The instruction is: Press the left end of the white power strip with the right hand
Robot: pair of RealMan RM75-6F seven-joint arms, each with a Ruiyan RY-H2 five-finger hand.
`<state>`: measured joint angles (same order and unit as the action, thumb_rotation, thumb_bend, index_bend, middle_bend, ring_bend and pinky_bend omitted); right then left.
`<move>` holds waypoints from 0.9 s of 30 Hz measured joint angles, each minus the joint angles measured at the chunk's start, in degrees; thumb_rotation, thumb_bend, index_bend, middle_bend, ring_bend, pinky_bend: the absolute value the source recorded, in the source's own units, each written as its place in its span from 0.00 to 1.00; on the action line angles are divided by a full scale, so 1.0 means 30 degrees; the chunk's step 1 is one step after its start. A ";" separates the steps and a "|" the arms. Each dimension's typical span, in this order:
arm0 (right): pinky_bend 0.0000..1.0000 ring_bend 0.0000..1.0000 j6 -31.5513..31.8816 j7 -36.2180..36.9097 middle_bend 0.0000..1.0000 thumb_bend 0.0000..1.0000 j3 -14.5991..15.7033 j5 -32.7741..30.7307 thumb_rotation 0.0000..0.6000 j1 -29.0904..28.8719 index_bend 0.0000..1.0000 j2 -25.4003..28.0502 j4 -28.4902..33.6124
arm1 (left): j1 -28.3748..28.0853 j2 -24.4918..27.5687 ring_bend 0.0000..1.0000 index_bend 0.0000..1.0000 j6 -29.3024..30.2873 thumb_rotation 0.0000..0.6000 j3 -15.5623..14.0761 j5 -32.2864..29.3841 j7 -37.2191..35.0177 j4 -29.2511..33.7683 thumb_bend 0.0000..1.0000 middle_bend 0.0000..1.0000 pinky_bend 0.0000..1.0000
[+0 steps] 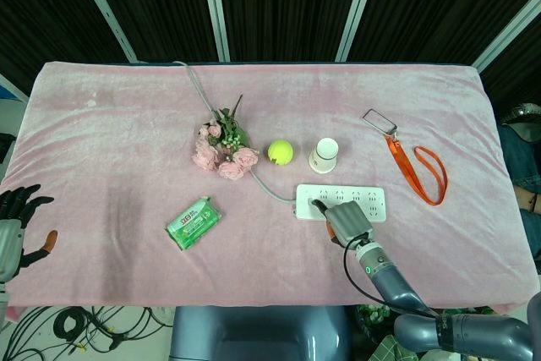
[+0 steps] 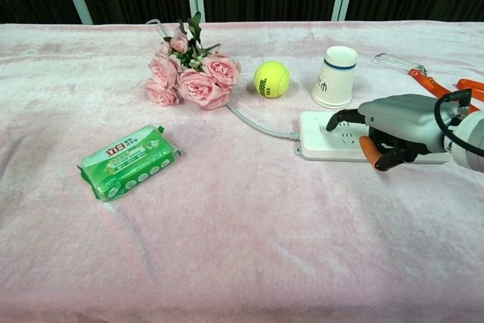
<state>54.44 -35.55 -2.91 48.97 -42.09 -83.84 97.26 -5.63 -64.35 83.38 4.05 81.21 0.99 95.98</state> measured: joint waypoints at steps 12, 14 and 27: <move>1.00 1.00 -0.0188 -0.2151 0.95 0.83 0.0703 -0.1688 1.00 -0.0851 0.43 -0.0132 -0.0252 | 0.0003 0.0031 0.04 0.26 0.0018 1.00 -0.0012 0.0042 0.0003 -0.0015 0.37 0.10 0.08; 1.00 1.00 0.0099 -0.2759 0.95 0.83 0.0810 -0.1908 1.00 -0.1010 0.41 -0.0221 -0.0333 | 0.0012 0.0030 0.04 0.26 0.0049 1.00 0.0015 0.0014 -0.0013 -0.0012 0.37 0.10 0.08; 0.99 0.89 0.4420 0.0652 0.76 0.52 -0.0796 0.1960 1.00 0.0102 0.08 -0.0271 -0.0223 | 0.0052 0.0104 0.04 0.26 0.0053 1.00 0.0036 -0.0071 -0.0158 0.0055 0.37 0.10 0.08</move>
<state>67.69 -33.60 -5.29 54.85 -41.78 -84.66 96.59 -5.47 -64.04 83.54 4.16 81.00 0.52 96.14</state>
